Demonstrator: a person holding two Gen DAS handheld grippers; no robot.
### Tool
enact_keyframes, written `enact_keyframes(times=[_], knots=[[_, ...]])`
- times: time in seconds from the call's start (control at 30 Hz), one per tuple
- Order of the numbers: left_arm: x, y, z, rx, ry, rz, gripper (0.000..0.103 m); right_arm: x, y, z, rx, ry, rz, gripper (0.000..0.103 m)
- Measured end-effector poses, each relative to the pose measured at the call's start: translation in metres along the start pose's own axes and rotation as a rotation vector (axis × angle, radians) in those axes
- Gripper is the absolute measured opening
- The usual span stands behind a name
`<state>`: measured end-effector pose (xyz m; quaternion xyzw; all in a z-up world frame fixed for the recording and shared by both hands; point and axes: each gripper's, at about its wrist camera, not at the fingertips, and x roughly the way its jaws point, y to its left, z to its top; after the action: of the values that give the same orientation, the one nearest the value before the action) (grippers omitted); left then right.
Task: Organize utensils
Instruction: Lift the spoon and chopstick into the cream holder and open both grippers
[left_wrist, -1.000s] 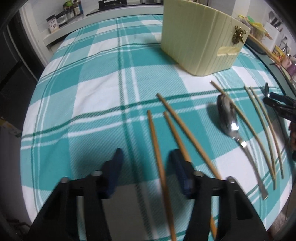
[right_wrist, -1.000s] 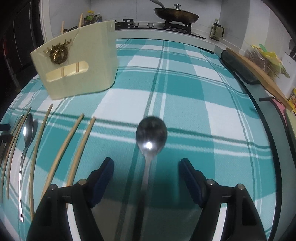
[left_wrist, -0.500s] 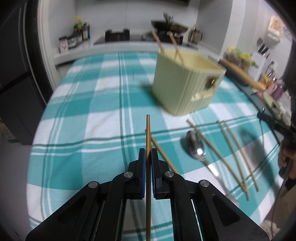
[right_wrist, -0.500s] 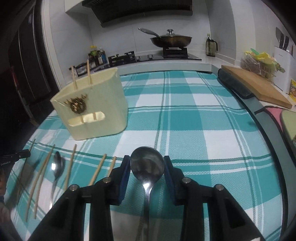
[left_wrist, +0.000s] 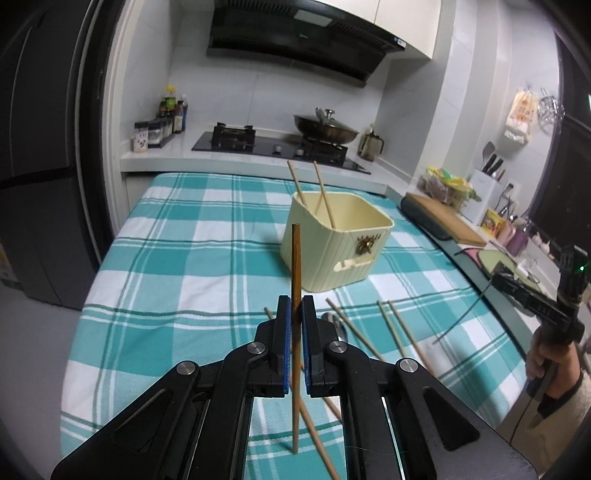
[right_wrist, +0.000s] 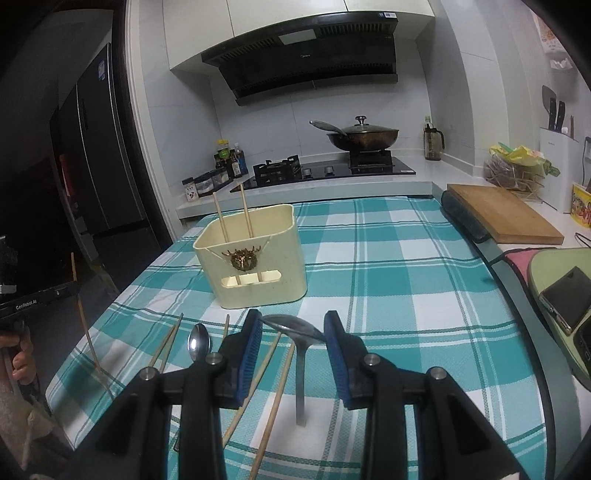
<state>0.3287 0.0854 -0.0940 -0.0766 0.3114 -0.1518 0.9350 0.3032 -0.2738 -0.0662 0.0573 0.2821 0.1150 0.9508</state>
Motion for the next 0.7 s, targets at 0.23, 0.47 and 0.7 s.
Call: enact_keyframes(times=[0.23, 0.47, 0.7], knots=[[0.0, -0.003, 0.006, 0.007, 0.0, -0.009, 0.004, 0.003, 0.012, 0.021, -0.02, -0.019, 0.015, 0.035], [-0.005, -0.002, 0.045, -0.024, -0.036, -0.065, 0.004, 0.017, 0.024, 0.064, -0.055, -0.012, 0.064, 0.035], [-0.01, -0.02, 0.133, -0.035, -0.179, -0.115, 0.004, 0.035, 0.032, 0.139, -0.041, -0.072, 0.111, 0.035]])
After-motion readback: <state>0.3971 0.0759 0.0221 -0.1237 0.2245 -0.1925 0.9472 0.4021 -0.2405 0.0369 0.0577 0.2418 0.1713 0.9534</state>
